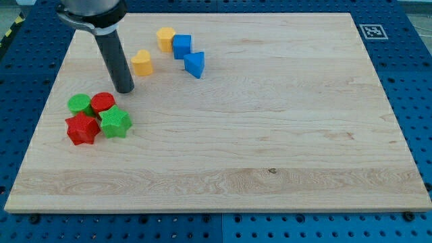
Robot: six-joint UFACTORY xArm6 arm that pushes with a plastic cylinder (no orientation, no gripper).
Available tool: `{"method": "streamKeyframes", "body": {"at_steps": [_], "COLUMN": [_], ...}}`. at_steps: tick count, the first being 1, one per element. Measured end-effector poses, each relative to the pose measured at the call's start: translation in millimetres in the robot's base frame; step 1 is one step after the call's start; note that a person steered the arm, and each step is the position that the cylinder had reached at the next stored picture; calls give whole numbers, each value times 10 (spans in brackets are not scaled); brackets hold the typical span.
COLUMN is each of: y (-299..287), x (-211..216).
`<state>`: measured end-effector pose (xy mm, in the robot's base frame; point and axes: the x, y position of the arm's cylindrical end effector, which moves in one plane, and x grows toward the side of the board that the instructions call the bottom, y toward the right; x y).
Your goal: Move the yellow heart left to the yellow hexagon
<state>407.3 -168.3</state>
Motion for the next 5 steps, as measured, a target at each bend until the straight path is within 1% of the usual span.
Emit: {"method": "streamKeyframes", "body": {"at_steps": [4, 5], "y": [283, 284], "x": [-191, -446]}}
